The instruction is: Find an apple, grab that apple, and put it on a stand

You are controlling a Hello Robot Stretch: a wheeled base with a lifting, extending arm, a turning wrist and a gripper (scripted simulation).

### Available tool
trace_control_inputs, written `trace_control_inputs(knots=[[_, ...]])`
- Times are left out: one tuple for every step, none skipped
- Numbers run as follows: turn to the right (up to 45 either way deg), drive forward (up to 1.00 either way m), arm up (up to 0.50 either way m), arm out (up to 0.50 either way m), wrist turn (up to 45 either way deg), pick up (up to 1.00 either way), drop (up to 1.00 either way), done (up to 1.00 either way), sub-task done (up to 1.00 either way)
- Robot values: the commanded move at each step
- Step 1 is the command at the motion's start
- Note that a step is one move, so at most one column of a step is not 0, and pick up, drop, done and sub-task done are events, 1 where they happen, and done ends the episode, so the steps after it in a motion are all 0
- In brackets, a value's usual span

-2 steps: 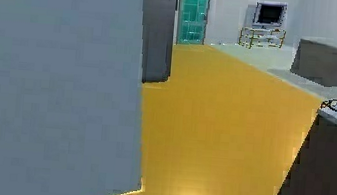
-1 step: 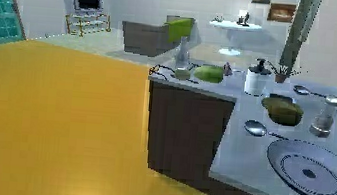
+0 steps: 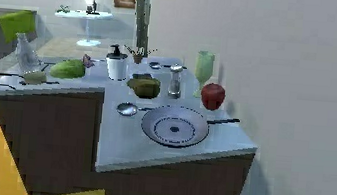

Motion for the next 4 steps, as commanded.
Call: trace_control_inputs(knots=[[0.0,0.35,0.0,0.0,0.0,0.0,0.0,0.0,0.0],[-45.0,0.0,0.0,0.0,0.0,0.0,0.0,0.0,0.0],[-21.0,0.0,0.0,0.0,0.0,0.0,0.0,0.0,0.0],[0.0,0.0,0.5,0.0,0.0,0.0,0.0,0.0,0.0]])
